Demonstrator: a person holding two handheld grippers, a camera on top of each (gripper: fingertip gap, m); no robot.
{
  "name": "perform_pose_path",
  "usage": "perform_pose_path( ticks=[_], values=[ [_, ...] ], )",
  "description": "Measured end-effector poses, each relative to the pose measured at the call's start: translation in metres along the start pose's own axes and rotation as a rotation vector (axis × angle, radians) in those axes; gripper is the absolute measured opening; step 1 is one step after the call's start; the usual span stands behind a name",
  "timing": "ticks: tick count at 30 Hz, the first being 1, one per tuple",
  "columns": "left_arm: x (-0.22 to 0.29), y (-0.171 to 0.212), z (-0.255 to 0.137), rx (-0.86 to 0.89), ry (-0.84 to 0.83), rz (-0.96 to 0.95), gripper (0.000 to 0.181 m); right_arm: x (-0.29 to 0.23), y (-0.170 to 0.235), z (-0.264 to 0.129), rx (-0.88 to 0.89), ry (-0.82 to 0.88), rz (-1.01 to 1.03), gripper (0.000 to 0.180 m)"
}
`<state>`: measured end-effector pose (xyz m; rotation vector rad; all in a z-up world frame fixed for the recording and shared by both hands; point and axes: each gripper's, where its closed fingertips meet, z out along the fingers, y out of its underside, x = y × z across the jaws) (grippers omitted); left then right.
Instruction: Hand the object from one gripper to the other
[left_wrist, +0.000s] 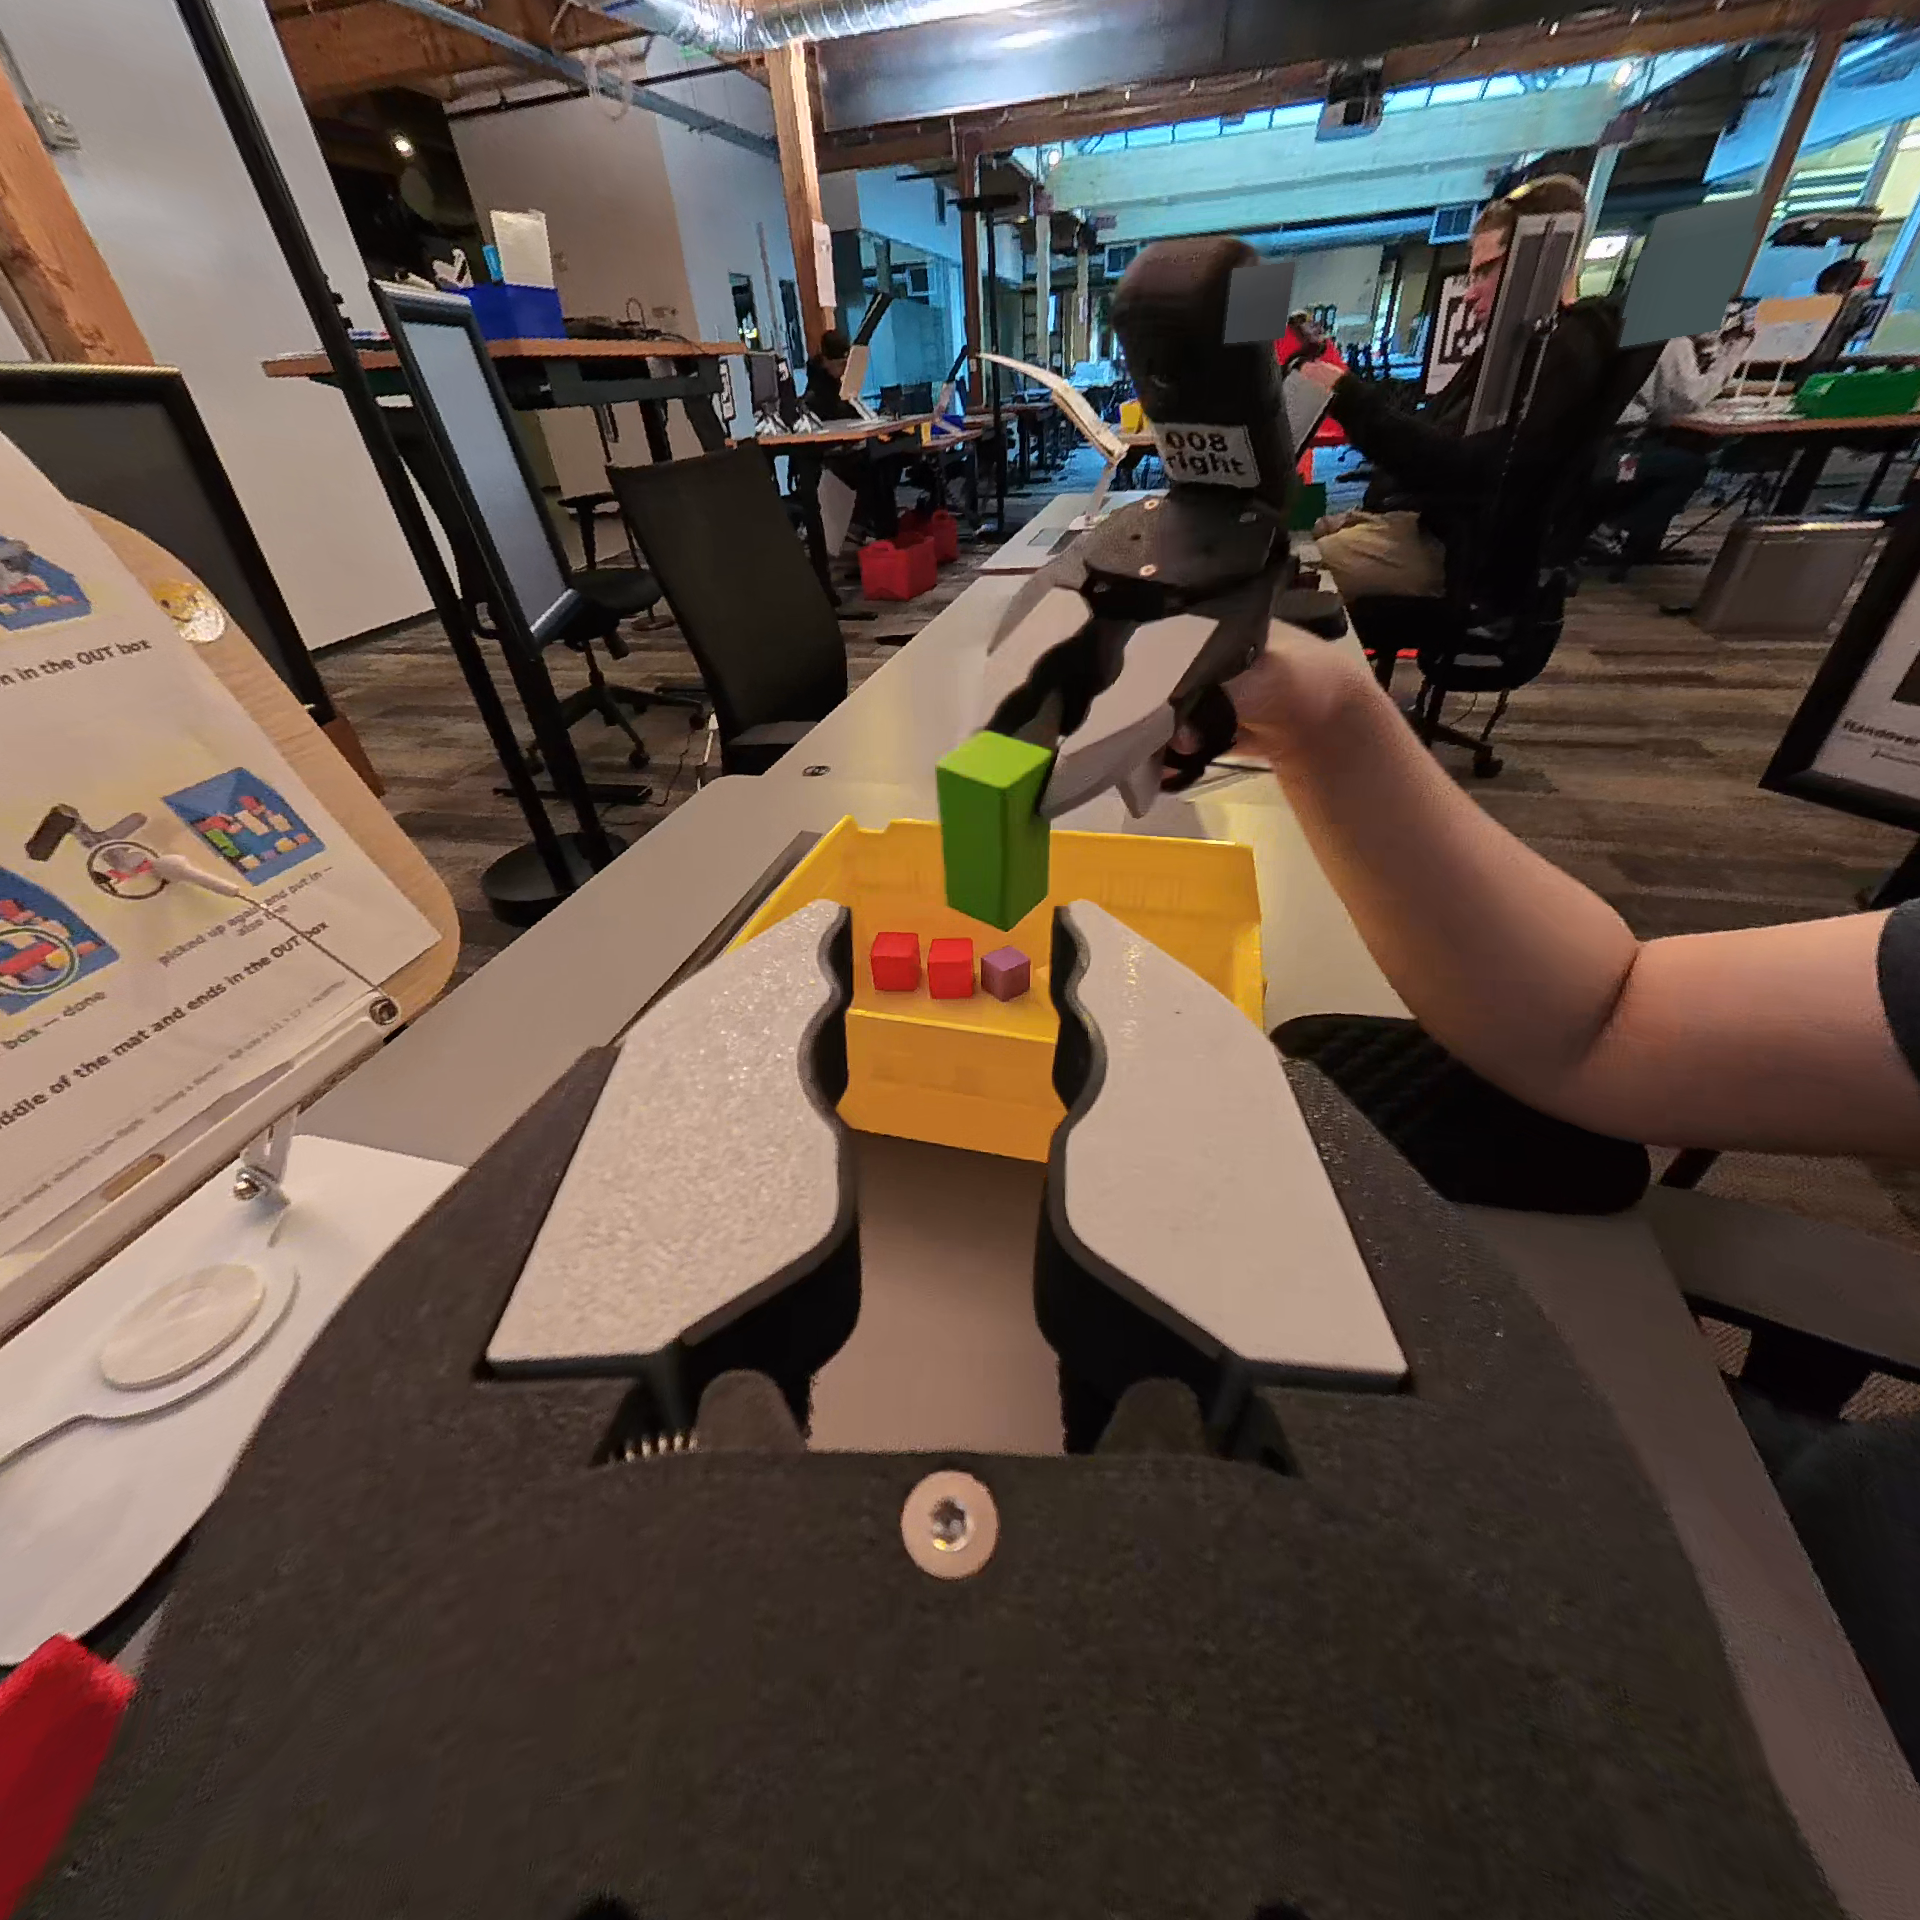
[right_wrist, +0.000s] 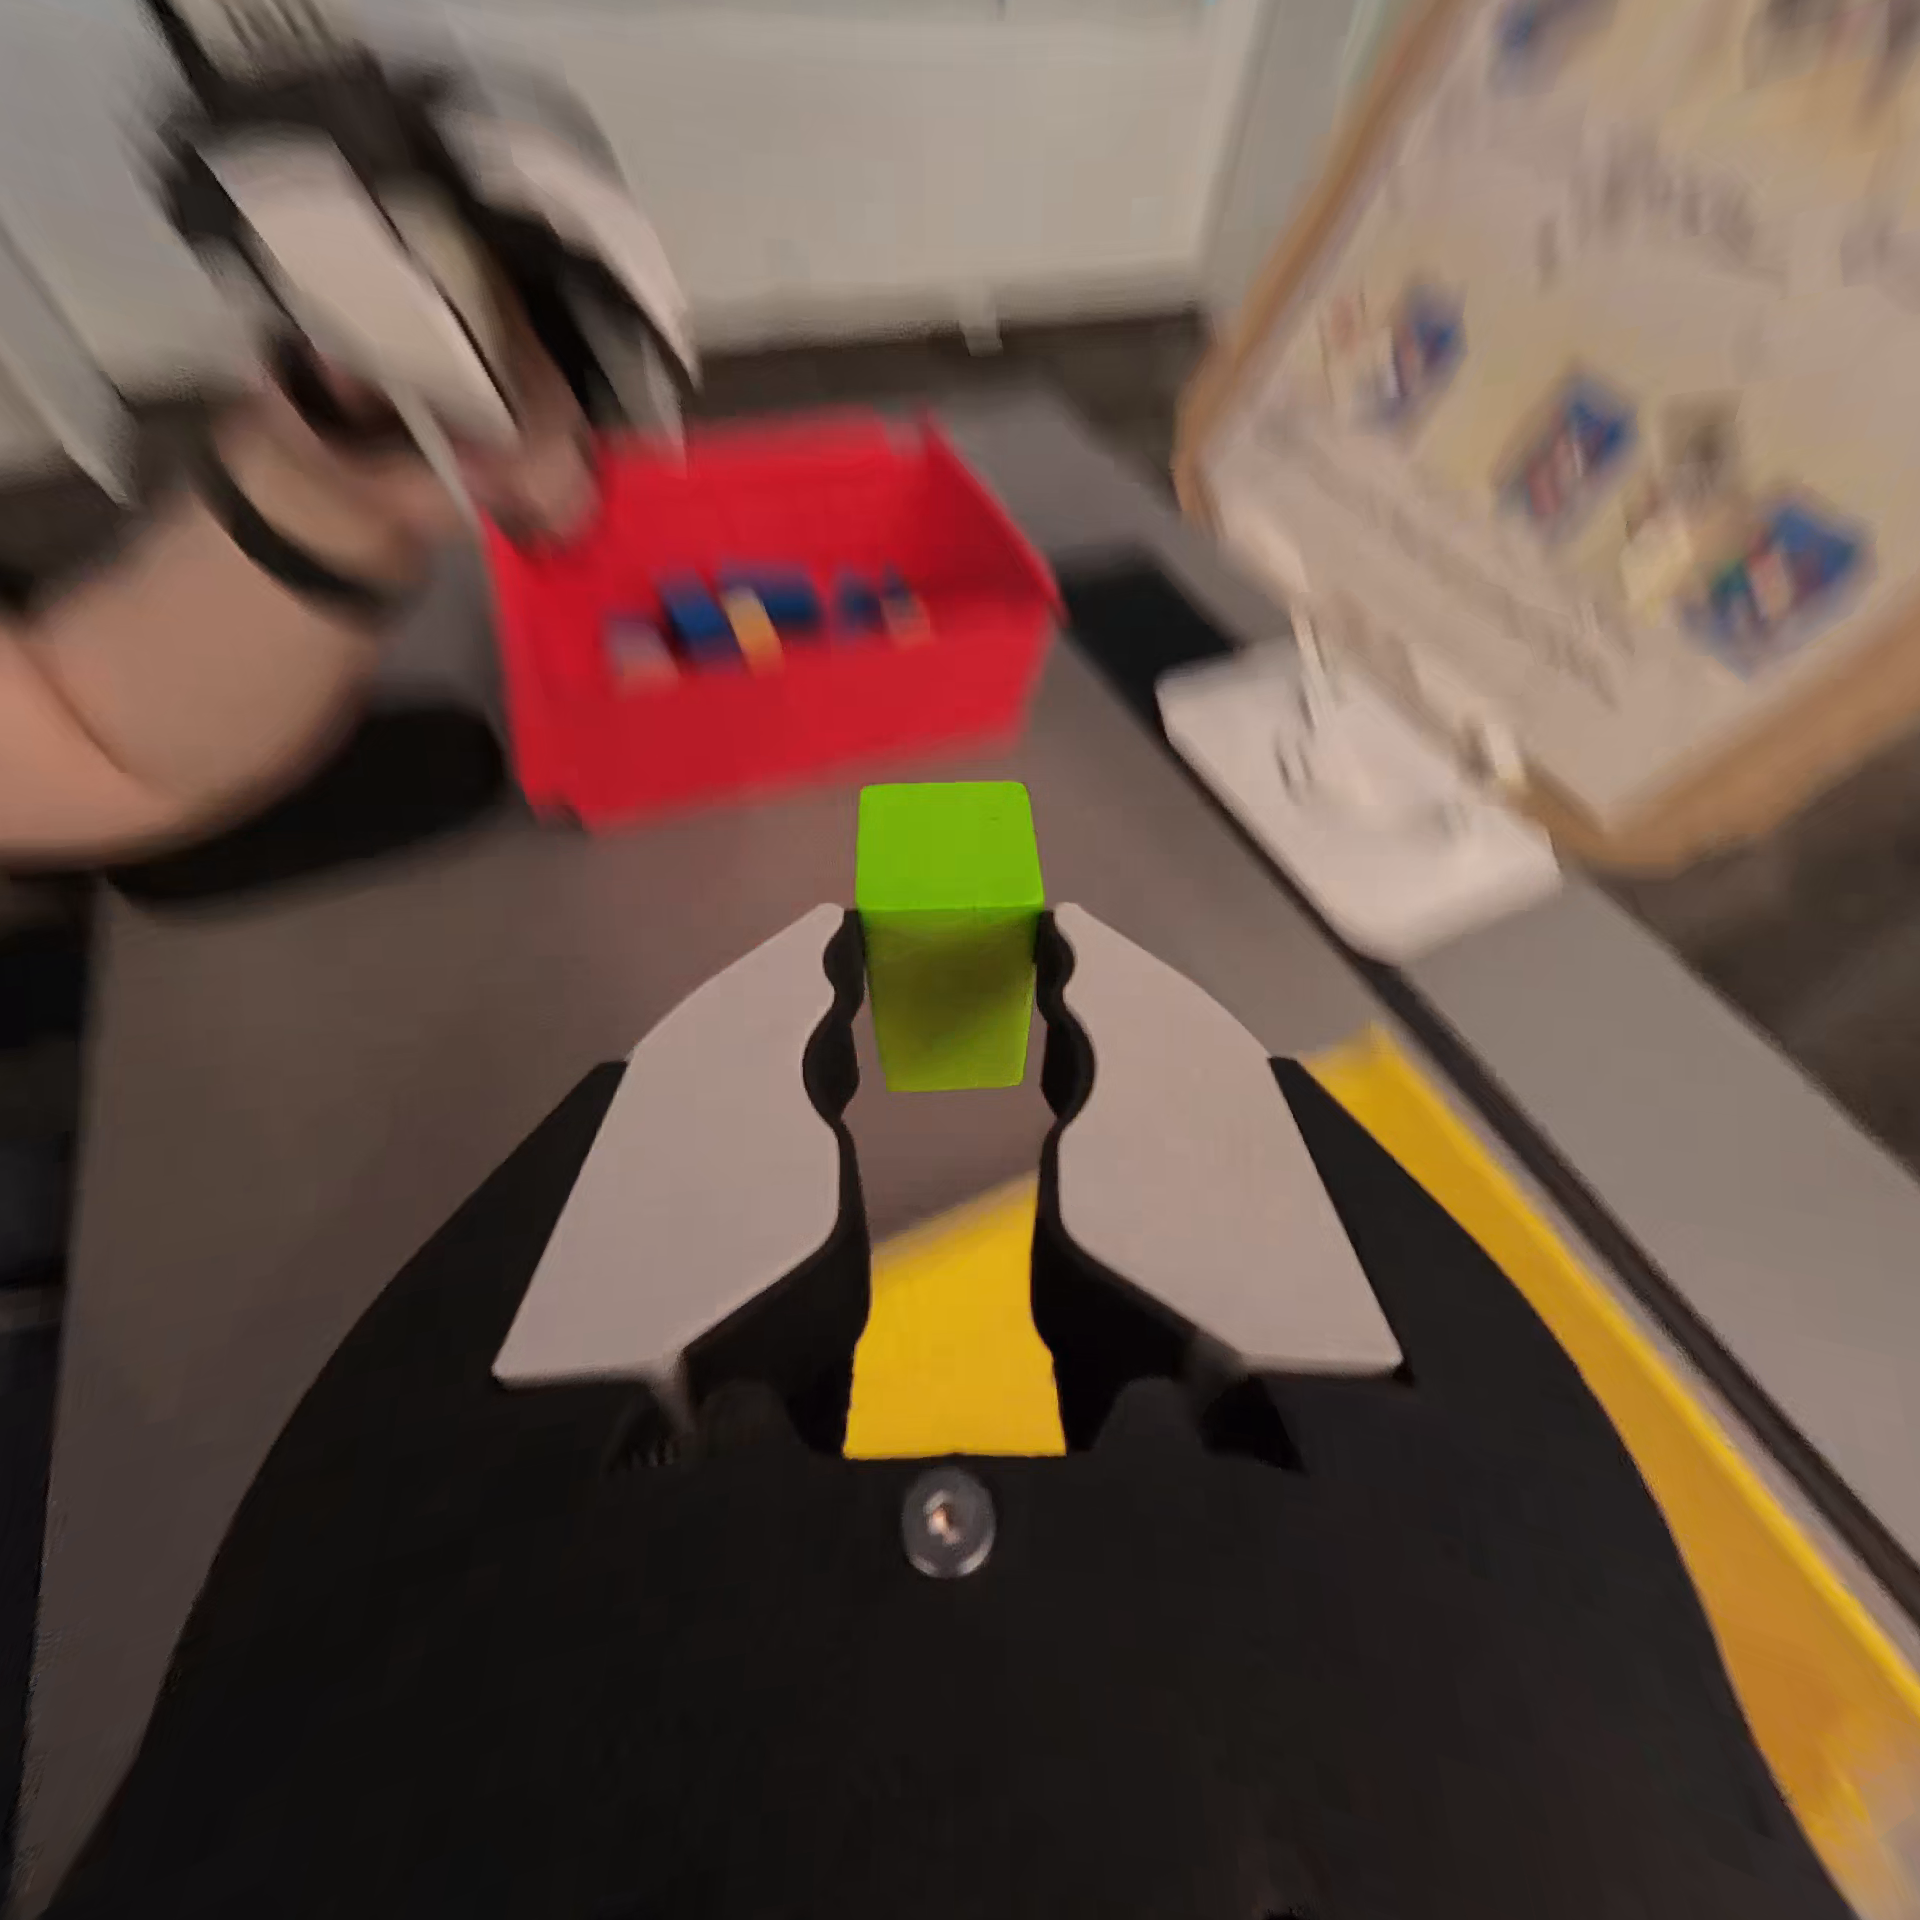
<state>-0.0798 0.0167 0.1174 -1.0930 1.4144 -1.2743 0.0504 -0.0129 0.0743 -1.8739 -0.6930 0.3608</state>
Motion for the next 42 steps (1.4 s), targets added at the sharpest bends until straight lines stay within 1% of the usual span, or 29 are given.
perform_pose_path(
  ticks=[4,7,9,11,14,16,19,24,27,30,34,38,42],
  values=[
    [0.002,0.003,0.000,-0.043,-0.005,0.028,0.035,0.022,0.083,-0.031,-0.340,0.043,0.000,0.033],
    [0.002,0.009,0.001,-0.081,-0.018,0.058,0.035,0.026,0.138,-0.043,-0.545,0.000,0.107,0.033],
    [0.003,0.012,0.003,-0.097,-0.013,0.060,0.035,0.032,0.163,-0.043,-0.636,-0.007,0.178,0.033],
    [0.003,0.015,0.005,-0.112,-0.012,0.059,0.035,0.046,0.178,-0.035,-0.686,0.031,0.237,0.033],
    [0.003,0.019,0.007,-0.135,-0.018,0.066,0.035,0.068,0.196,-0.023,-0.743,0.120,0.389,0.033],
    [0.003,0.020,0.007,-0.144,-0.021,0.069,0.035,0.085,0.204,-0.017,-0.753,0.212,0.495,0.033],
    [0.004,0.020,0.006,-0.151,-0.018,0.074,0.035,0.098,0.208,-0.007,-0.738,0.283,0.599,0.033],
    [0.005,0.021,0.006,-0.161,-0.013,0.071,0.035,0.125,0.212,0.003,-0.712,0.452,0.614,0.033],
    [0.006,0.021,0.005,-0.170,-0.012,0.079,0.035,0.141,0.212,0.009,-0.660,0.527,0.636,0.033],
    [0.008,0.020,0.005,-0.172,-0.010,0.085,0.035,0.149,0.212,0.015,-0.637,0.555,0.646,0.033],
    [0.008,0.019,0.003,-0.178,-0.010,0.093,0.035,0.151,0.215,0.015,-0.672,0.573,0.650,0.033],
    [0.009,0.016,0.001,-0.173,-0.009,0.097,0.035,0.138,0.215,0.014,-0.715,0.501,0.720,0.033],
    [0.009,0.015,0.001,-0.170,-0.009,0.094,0.035,0.151,0.221,0.016,-0.704,0.570,0.712,0.033]
  ],
)
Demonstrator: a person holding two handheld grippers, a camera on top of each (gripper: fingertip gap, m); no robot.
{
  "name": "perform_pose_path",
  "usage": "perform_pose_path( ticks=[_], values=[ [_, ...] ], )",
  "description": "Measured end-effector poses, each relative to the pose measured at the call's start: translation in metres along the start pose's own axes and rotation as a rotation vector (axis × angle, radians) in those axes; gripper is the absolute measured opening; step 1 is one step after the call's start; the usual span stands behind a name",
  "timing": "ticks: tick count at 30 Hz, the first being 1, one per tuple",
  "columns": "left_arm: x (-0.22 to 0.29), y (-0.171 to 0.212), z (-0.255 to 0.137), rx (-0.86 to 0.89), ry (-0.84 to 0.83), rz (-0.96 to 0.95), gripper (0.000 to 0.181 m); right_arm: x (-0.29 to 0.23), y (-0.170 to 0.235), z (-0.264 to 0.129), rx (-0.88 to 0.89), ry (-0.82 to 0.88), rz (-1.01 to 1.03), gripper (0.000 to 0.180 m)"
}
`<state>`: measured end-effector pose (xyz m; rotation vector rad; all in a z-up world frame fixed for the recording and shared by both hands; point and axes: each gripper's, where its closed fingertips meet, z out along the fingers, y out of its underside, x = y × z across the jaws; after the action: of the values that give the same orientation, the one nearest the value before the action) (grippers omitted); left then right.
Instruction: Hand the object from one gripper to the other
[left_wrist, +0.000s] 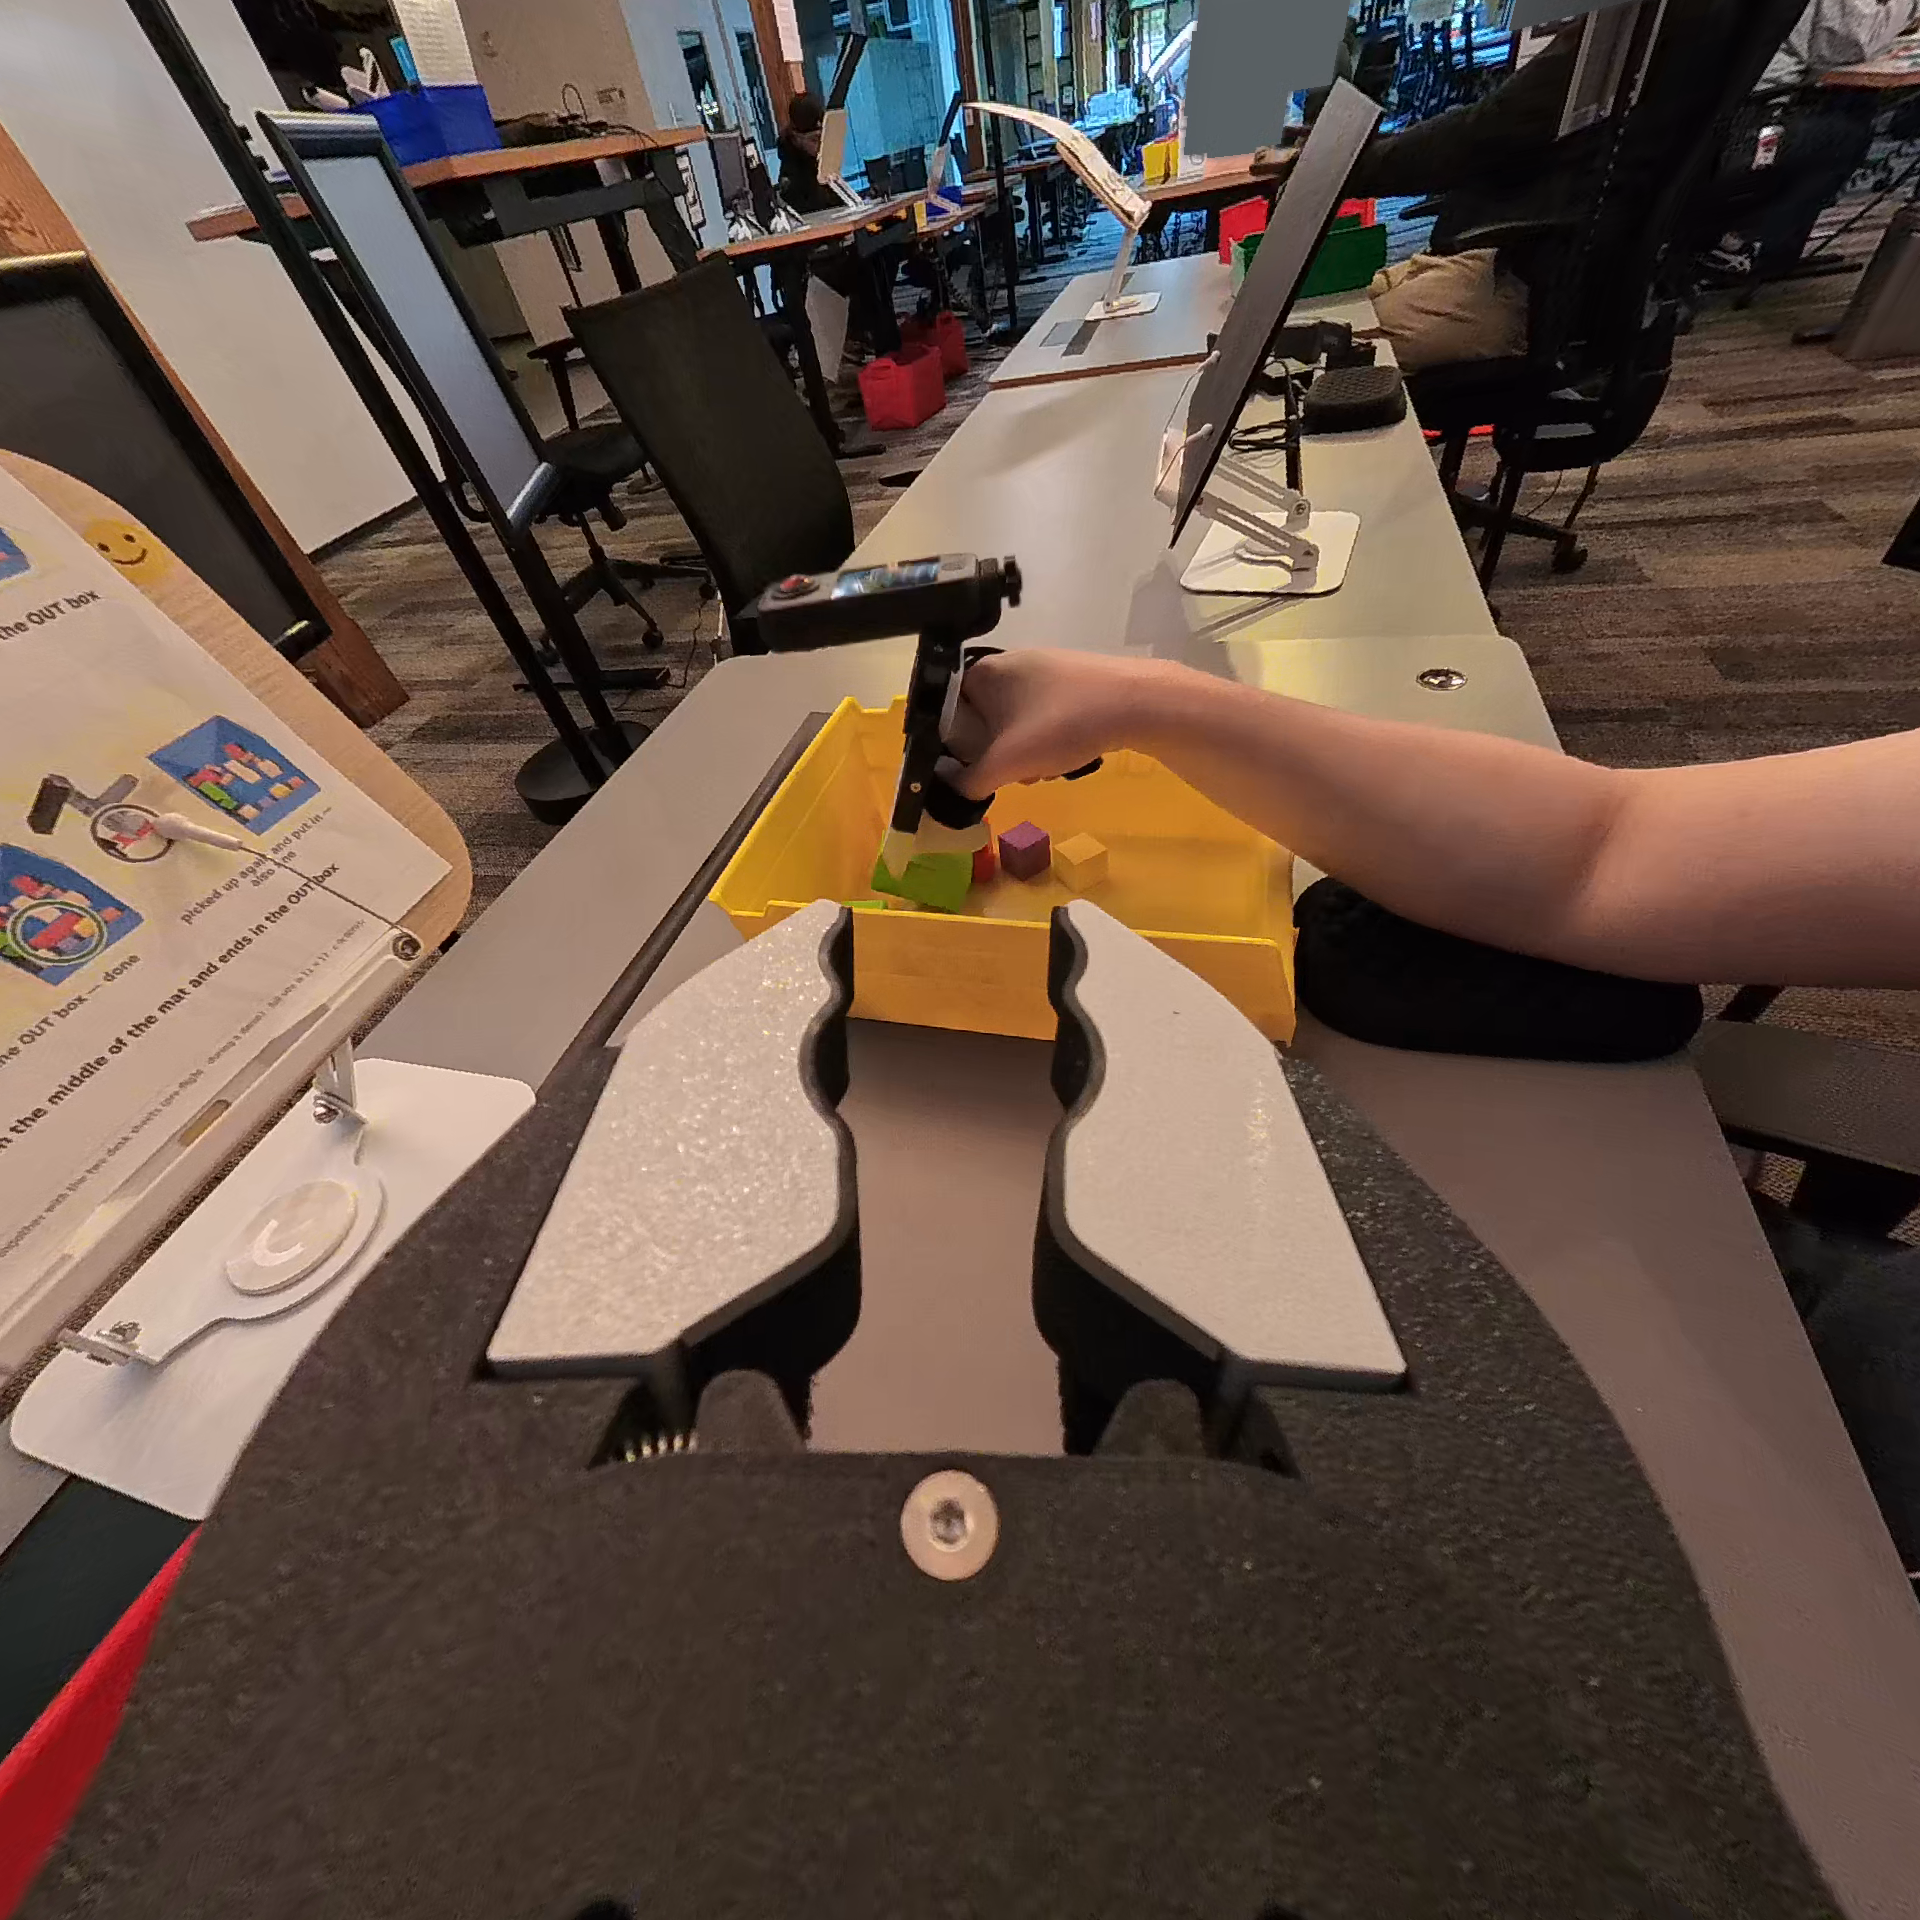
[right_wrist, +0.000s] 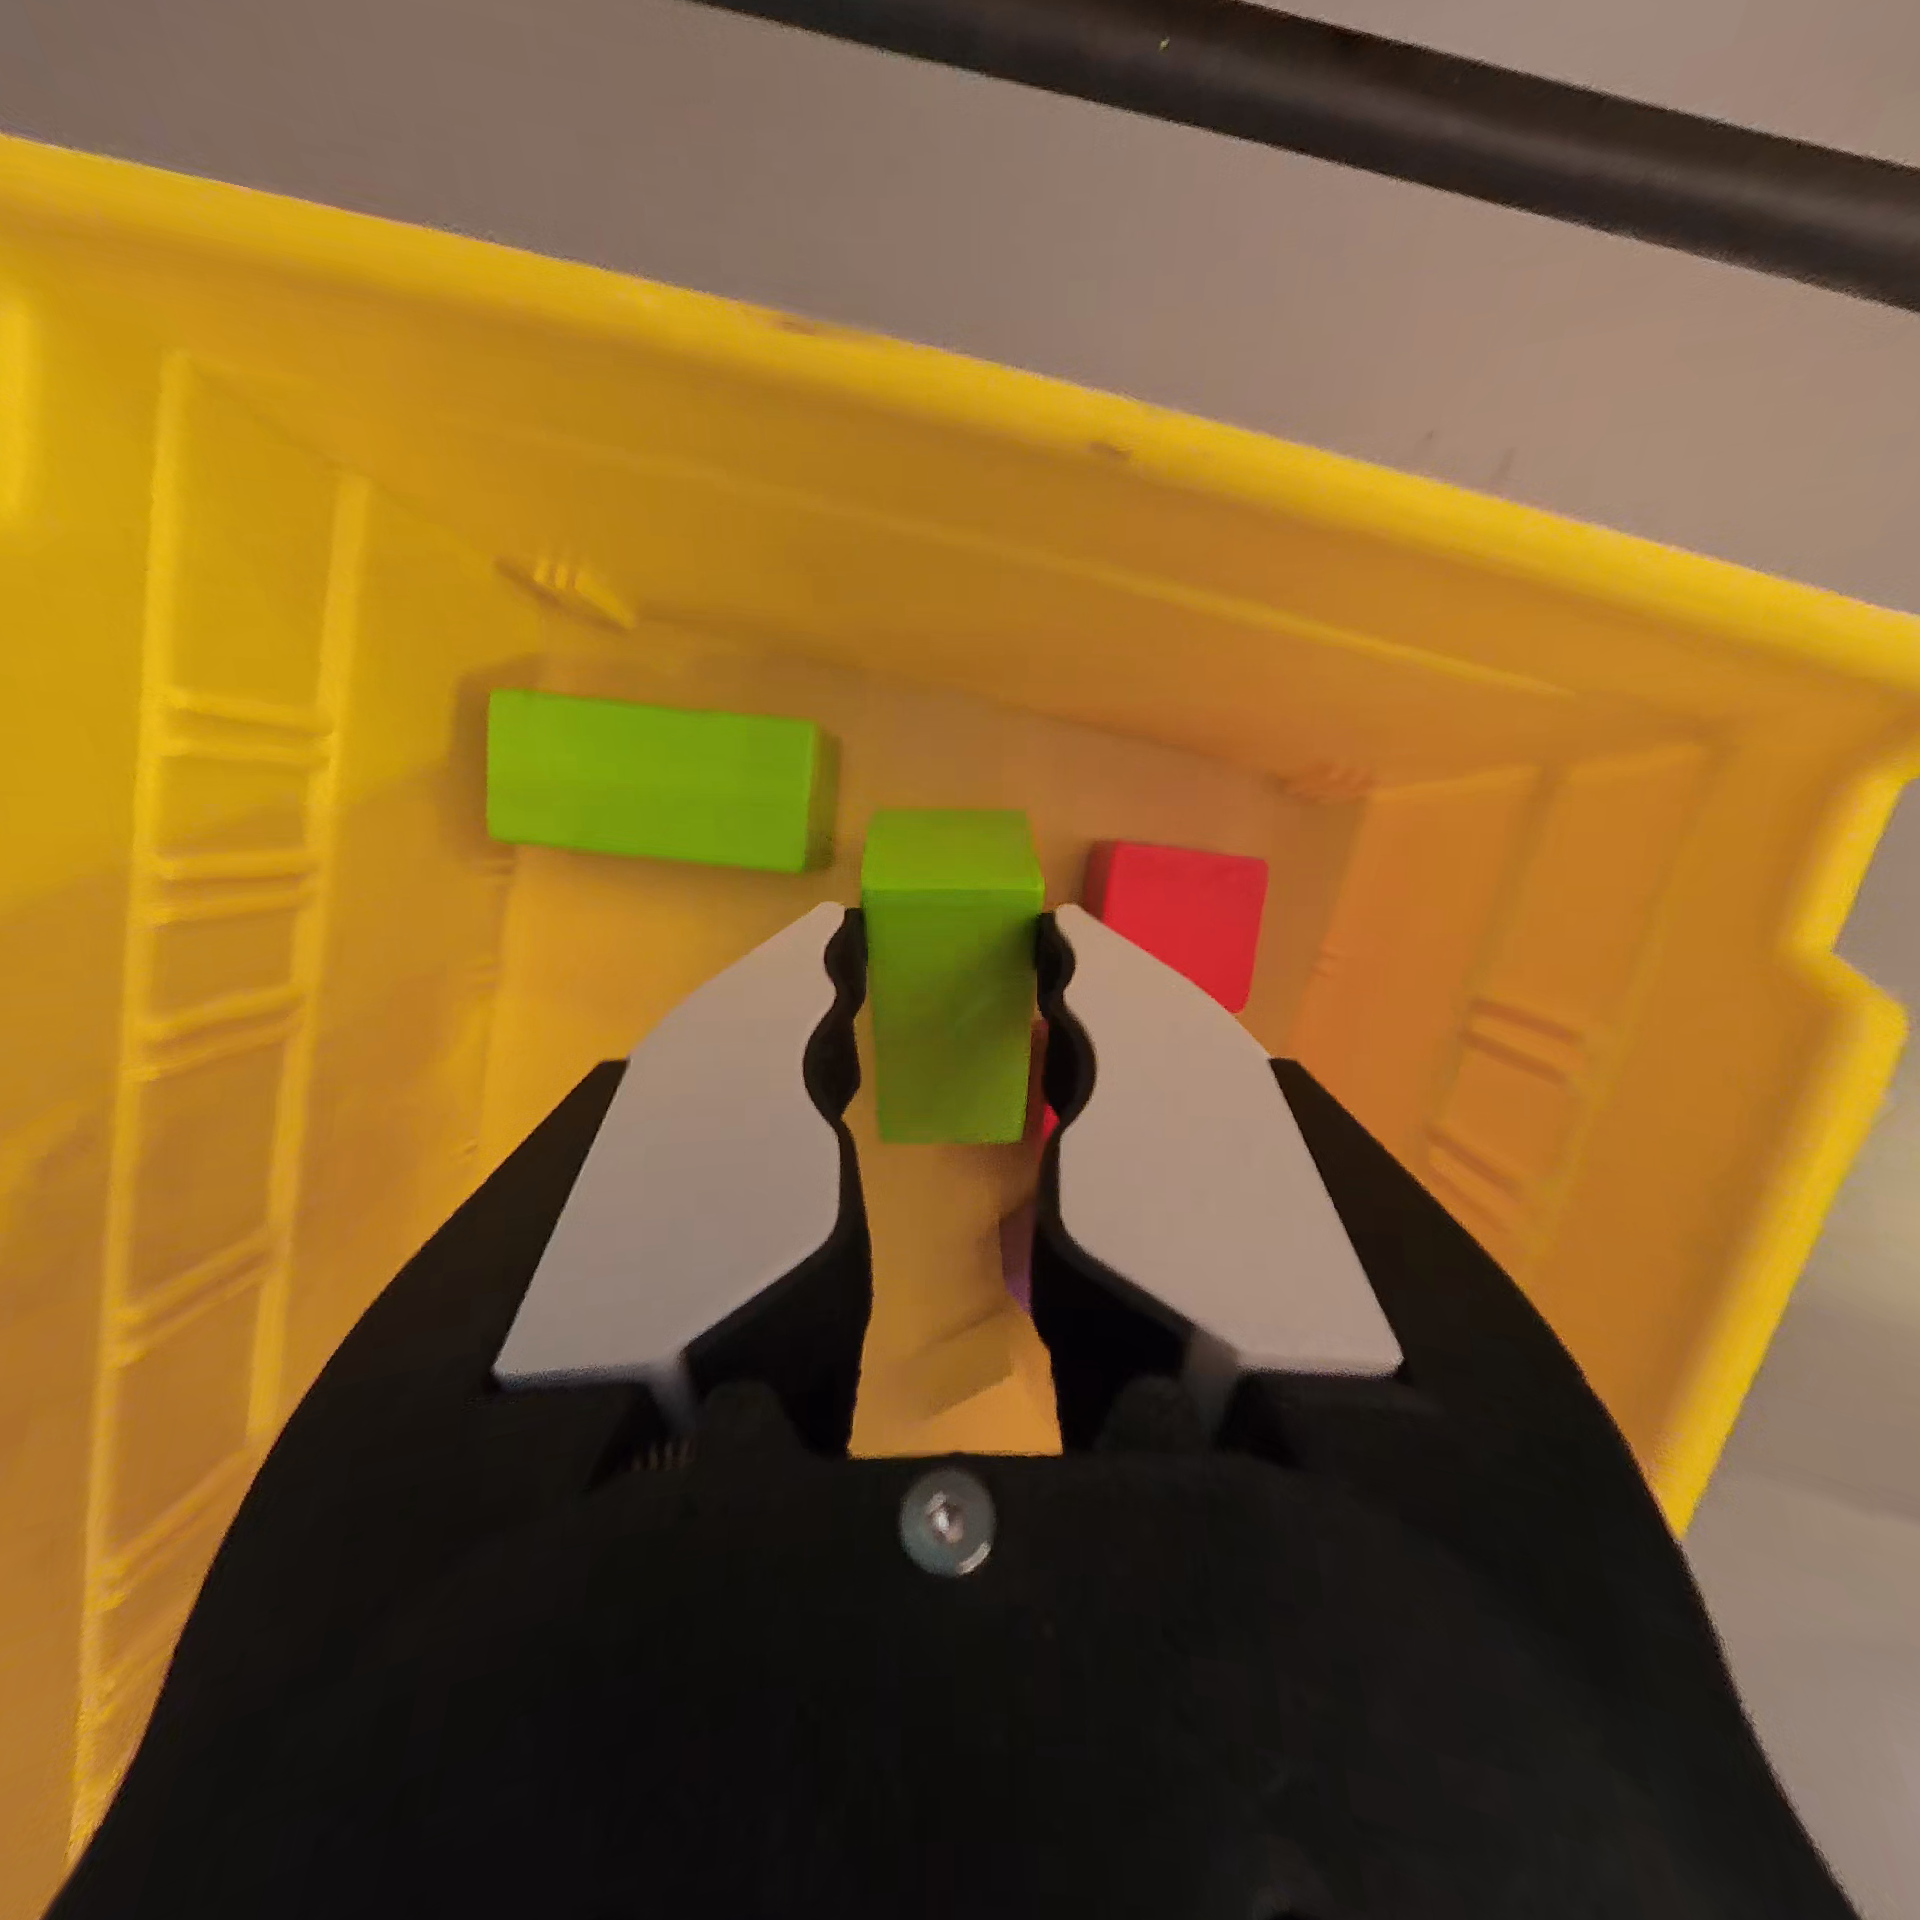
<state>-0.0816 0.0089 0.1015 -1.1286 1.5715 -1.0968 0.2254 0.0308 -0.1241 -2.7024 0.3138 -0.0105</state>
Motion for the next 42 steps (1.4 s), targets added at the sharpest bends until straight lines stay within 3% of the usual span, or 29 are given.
perform_pose_path(
  ticks=[17,25,30,35,39,42],
  values=[
    [-0.004,0.004,-0.003,-0.026,-0.012,0.003,0.035,0.002,0.001,0.019,-0.015,0.021,-0.019,0.033],
    [-0.038,0.014,-0.040,-0.095,-0.136,-0.071,0.038,-0.006,0.000,0.000,0.004,-0.013,-0.064,0.034],
    [-0.078,0.057,-0.093,-0.281,-0.304,-0.177,0.038,-0.008,-0.007,-0.037,0.087,-0.021,-0.081,0.035],
    [-0.120,0.139,-0.143,-0.662,-0.525,-0.193,0.037,-0.016,-0.013,-0.080,0.200,-0.054,-0.115,0.036],
    [-0.116,0.180,-0.140,-0.772,-0.418,-0.303,0.025,-0.022,-0.012,-0.108,0.260,-0.052,-0.149,0.036],
    [-0.123,0.204,-0.134,-0.824,-0.406,-0.367,0.032,-0.026,-0.010,-0.118,0.275,-0.051,-0.168,0.036]
  ],
)
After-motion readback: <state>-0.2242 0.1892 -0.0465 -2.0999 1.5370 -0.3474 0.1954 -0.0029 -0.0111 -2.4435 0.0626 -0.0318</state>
